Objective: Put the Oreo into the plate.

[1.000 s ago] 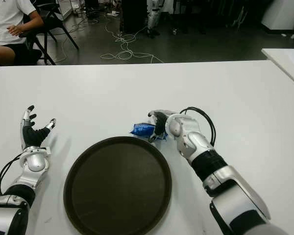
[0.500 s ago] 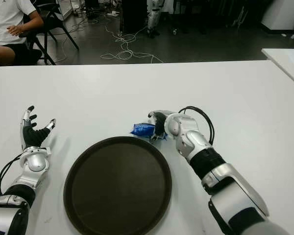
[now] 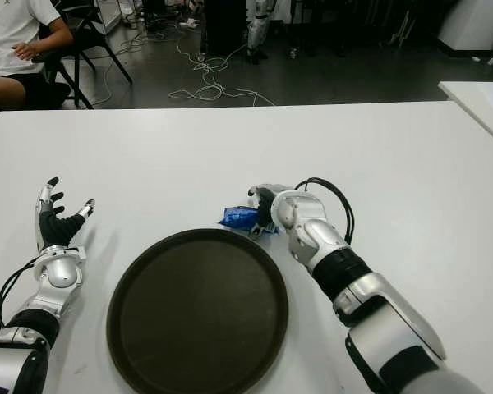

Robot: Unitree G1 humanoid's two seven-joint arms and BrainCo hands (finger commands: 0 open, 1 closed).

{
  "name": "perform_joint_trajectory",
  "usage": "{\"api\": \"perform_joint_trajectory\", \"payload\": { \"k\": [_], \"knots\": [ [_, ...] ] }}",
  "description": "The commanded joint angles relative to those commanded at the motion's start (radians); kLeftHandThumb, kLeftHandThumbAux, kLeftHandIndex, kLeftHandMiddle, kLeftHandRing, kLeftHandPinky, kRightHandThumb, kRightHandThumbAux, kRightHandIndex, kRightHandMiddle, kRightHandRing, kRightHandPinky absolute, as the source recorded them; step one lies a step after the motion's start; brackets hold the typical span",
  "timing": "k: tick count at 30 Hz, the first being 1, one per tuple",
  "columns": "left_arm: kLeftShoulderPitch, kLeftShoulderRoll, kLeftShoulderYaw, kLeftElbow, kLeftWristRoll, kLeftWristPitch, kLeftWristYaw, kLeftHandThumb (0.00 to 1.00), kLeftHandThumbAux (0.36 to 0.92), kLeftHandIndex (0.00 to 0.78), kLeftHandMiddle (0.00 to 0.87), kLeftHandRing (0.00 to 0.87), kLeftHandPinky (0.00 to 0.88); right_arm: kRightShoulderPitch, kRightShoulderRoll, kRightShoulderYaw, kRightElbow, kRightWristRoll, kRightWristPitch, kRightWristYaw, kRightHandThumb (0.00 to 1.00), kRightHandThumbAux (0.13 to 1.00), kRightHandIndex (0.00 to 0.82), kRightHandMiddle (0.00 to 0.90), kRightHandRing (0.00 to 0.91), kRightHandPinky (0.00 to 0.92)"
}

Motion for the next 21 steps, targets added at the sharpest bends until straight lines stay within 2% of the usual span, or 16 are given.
{"api": "perform_joint_trajectory", "payload": {
  "k": [10,21],
  "knots": [
    [0.001,0.000,-0.006,-0.001,0.005,0.012,0.001,0.226,0.759,0.100,0.099,0.125,0.179,-0.004,-0.004,0.018,-0.004,-0.011,-0.012,0.023,0.000,0.760,0.048,0.102,0.082,0.006],
    [-0.001,-0.001,-0.004,0.000,0.007,0.011,0.008,0.257,0.777,0.112,0.107,0.131,0.197,-0.016,0.011,0.025,0.015,-0.005,-0.016,0.036,0.000,0.776,0.049,0.097,0.075,0.001]
  ]
}}
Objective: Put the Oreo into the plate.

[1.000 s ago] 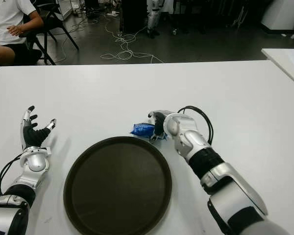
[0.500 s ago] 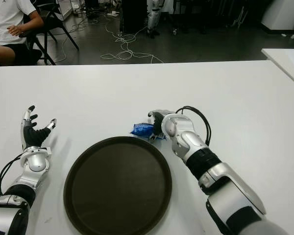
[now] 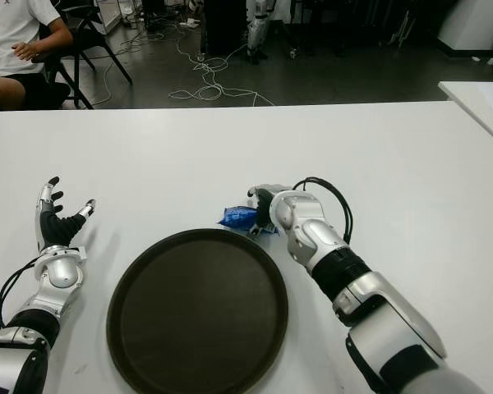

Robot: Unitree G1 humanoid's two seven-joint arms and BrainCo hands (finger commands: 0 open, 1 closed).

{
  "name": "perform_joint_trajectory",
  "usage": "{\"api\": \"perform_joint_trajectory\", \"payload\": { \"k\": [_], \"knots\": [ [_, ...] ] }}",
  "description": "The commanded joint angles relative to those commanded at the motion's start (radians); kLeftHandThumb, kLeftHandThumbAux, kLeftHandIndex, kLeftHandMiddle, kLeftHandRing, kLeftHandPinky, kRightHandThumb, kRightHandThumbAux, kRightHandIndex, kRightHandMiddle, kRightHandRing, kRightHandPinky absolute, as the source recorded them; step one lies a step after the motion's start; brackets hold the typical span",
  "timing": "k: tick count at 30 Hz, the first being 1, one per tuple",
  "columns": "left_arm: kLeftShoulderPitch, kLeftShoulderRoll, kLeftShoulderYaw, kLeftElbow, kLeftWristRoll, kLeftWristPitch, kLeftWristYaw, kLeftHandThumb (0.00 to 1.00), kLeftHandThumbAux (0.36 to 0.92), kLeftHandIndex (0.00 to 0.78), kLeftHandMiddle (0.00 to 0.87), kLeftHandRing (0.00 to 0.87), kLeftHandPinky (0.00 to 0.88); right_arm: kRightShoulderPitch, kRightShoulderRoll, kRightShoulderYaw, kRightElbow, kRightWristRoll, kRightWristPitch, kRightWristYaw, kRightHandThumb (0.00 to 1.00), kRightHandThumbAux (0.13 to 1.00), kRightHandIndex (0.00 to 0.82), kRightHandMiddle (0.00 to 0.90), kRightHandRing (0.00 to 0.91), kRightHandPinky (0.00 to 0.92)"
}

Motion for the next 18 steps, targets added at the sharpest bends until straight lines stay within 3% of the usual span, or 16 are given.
{"api": "perform_joint_trajectory", "payload": {
  "k": [18],
  "knots": [
    [0.000,-0.001,0.004,-0.001,-0.005,0.007,-0.007,0.257,0.761,0.105,0.110,0.126,0.170,-0.011,0.003,0.003,0.004,0.015,-0.030,0.043,0.000,0.767,0.046,0.093,0.072,0.000]
  ]
}}
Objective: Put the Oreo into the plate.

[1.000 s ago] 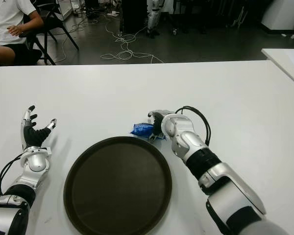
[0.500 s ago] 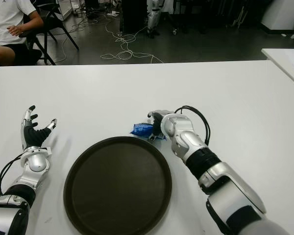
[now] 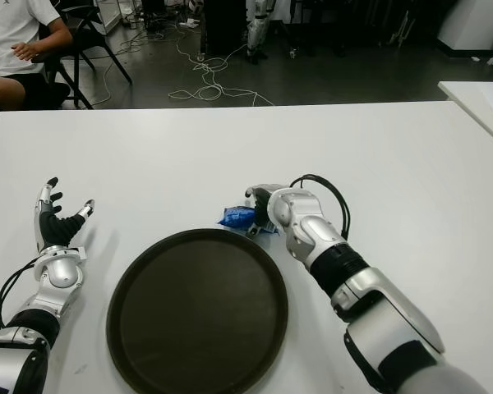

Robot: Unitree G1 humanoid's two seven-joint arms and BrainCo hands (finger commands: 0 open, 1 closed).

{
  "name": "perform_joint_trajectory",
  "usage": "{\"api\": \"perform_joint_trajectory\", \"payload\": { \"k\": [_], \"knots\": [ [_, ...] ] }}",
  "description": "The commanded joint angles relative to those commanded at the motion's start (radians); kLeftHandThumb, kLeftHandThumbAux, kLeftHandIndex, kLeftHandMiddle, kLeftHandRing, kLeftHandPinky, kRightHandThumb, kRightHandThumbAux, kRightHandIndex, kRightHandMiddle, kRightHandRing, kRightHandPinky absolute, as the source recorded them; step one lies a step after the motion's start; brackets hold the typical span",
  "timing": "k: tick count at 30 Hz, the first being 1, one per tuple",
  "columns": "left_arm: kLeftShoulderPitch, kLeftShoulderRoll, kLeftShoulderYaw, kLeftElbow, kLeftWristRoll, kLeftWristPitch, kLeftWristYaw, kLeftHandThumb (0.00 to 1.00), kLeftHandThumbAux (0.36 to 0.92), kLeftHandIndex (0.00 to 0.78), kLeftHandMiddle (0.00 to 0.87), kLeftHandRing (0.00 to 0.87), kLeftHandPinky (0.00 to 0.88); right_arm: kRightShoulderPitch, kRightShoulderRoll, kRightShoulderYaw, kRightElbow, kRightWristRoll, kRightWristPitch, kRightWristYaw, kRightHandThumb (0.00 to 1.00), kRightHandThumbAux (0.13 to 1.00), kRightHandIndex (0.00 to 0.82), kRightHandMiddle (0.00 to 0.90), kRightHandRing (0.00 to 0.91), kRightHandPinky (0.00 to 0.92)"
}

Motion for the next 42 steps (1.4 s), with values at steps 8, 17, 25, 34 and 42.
{"api": "perform_joint_trajectory", "payload": {
  "k": [8,17,25,34,42],
  "knots": [
    [0.001,0.000,-0.001,-0.002,0.000,-0.006,-0.001,0.249,0.762,0.108,0.118,0.148,0.225,0.000,-0.003,-0.004,-0.002,0.005,-0.022,0.008,0.000,0.764,0.046,0.092,0.069,0.000],
    [0.002,-0.001,-0.004,-0.006,0.002,-0.013,-0.003,0.249,0.772,0.111,0.112,0.142,0.211,-0.015,-0.008,0.008,0.020,0.002,-0.071,0.030,0.000,0.764,0.046,0.091,0.063,0.000],
    [0.002,-0.006,0.003,-0.009,-0.009,-0.009,-0.014,0.262,0.766,0.110,0.106,0.131,0.199,-0.028,0.003,-0.002,0.078,0.012,-0.108,0.021,0.000,0.769,0.062,0.101,0.069,0.000],
    [0.000,-0.002,-0.001,-0.004,-0.002,-0.007,-0.006,0.243,0.769,0.110,0.118,0.148,0.215,-0.055,0.030,-0.014,0.184,0.025,-0.154,0.000,0.000,0.779,0.085,0.111,0.081,0.006],
    [0.000,0.000,-0.005,-0.002,0.006,-0.009,0.004,0.239,0.776,0.115,0.127,0.158,0.229,-0.066,0.038,-0.019,0.215,0.026,-0.163,-0.006,0.000,0.778,0.088,0.106,0.086,0.004]
  ]
}}
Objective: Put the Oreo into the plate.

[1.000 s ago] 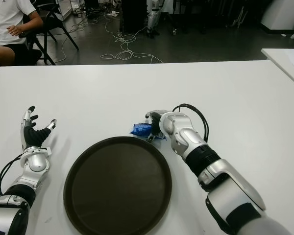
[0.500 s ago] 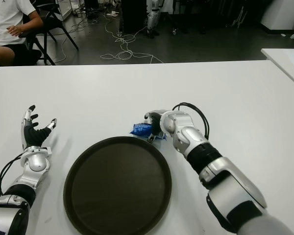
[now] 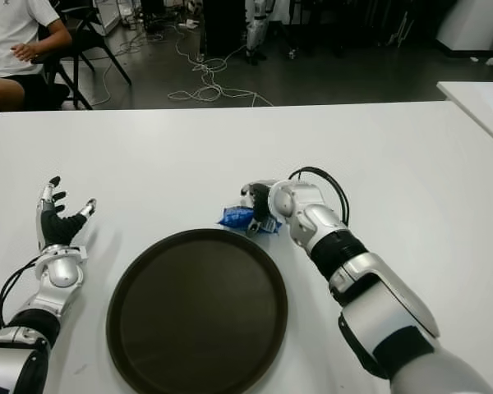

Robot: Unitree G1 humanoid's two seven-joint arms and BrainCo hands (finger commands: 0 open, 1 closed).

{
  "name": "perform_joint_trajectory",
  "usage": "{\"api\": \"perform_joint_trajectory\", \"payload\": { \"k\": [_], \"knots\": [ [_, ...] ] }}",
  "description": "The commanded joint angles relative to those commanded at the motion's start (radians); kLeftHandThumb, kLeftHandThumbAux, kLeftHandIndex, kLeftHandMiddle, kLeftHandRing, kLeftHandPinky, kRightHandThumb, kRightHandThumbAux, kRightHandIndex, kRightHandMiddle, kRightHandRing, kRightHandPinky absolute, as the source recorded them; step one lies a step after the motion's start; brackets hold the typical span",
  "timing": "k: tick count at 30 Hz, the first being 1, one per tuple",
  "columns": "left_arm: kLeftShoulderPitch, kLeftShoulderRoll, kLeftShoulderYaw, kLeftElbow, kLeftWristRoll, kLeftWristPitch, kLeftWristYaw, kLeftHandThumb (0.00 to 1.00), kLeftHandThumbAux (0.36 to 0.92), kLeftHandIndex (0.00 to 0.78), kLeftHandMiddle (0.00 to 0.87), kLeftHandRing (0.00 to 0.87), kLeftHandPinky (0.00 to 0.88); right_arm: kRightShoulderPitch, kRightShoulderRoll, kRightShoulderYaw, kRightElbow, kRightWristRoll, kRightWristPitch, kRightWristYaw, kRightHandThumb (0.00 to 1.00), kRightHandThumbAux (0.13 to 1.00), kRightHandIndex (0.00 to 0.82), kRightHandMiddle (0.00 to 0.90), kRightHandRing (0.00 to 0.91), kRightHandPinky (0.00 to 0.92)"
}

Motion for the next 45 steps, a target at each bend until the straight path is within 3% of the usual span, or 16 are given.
{"api": "perform_joint_trajectory", "payload": {
  "k": [6,14,21,45],
  "knots": [
    [0.001,-0.003,-0.002,-0.001,0.006,0.001,0.015,0.242,0.775,0.113,0.126,0.159,0.238,-0.019,0.011,0.005,0.071,-0.007,-0.030,-0.025,0.000,0.787,0.081,0.102,0.075,0.000],
    [0.002,-0.004,0.000,-0.001,0.001,-0.004,0.009,0.253,0.772,0.113,0.125,0.163,0.248,-0.031,0.023,0.004,0.103,-0.008,-0.016,-0.031,0.000,0.782,0.079,0.101,0.071,0.000],
    [0.002,-0.006,0.004,-0.002,-0.006,-0.004,-0.001,0.251,0.761,0.109,0.098,0.121,0.183,-0.037,0.027,0.004,0.114,-0.005,-0.013,-0.024,0.000,0.791,0.075,0.095,0.062,0.000],
    [0.002,-0.007,0.006,-0.004,-0.010,0.004,-0.007,0.249,0.773,0.109,0.121,0.149,0.208,-0.027,0.024,-0.002,0.102,0.002,-0.006,-0.027,0.000,0.777,0.078,0.099,0.073,0.000]
  ]
}}
